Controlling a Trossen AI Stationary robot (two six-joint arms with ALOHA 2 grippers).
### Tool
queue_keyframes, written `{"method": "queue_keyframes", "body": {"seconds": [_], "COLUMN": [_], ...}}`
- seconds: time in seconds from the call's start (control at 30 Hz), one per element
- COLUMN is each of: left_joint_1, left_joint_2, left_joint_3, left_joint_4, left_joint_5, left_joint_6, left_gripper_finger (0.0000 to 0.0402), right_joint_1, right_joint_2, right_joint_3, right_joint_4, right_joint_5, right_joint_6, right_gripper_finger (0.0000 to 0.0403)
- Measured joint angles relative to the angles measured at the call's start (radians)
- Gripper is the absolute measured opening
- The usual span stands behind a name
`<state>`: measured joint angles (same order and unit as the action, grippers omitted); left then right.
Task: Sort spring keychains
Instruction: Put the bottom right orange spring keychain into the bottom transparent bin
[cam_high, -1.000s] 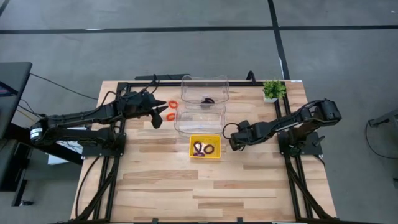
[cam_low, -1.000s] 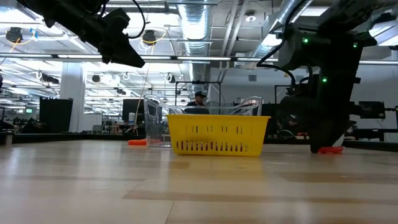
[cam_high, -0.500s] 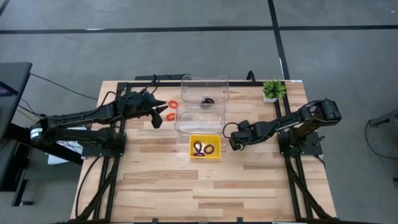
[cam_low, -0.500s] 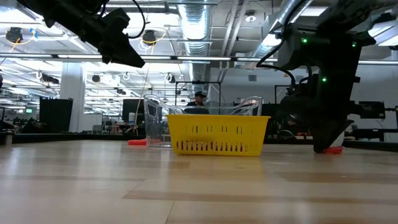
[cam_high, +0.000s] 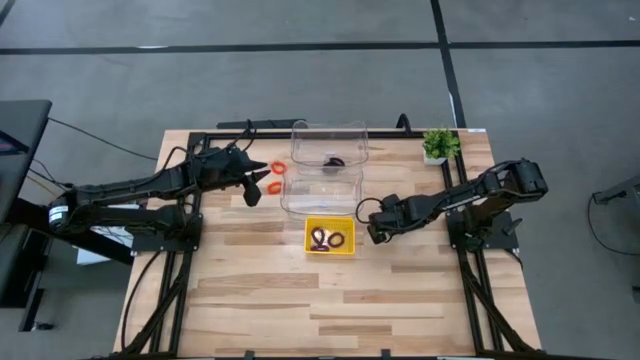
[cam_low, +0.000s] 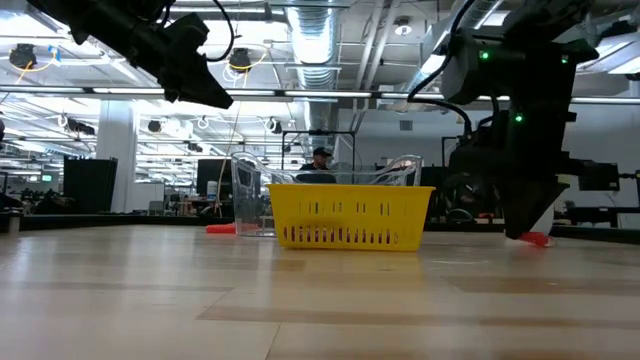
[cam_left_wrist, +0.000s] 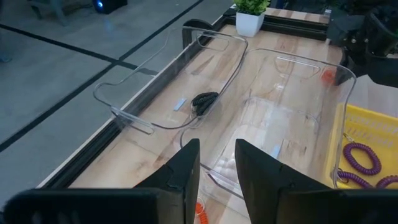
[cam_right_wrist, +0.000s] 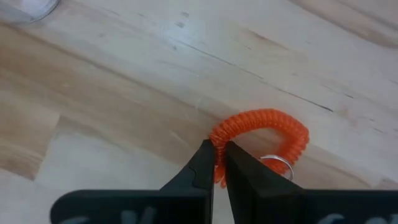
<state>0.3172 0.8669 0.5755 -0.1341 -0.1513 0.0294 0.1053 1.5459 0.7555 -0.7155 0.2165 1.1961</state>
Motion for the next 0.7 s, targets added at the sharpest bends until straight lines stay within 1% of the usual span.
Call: {"method": "queue_keyframes", "body": {"seconds": [0.17, 0.37, 0.7], "left_joint_1": [0.000, 0.000, 0.000], "left_joint_2": [0.000, 0.000, 0.000], "left_joint_3": [0.000, 0.000, 0.000], "left_joint_4": [0.004, 0.024, 0.031], "left_joint_5": [0.000, 0.000, 0.000], "left_joint_6": [0.001, 0.020, 0.016], "left_gripper_finger": [0.0100, 0.0100, 0.0100], "right_joint_1": [0.000, 0.000, 0.000], "right_joint_2": [-0.001, -0.002, -0.003], "right_joint_3": [0.052, 0.124, 0.229], "right_joint_4": [-0.079, -0.155, -0.335], "right_joint_5": [0.013, 0.022, 0.095], "right_joint_6": [-0.006, -0.058, -0.092], "right_gripper_finger": [0.0012, 0.0012, 0.0012]}}
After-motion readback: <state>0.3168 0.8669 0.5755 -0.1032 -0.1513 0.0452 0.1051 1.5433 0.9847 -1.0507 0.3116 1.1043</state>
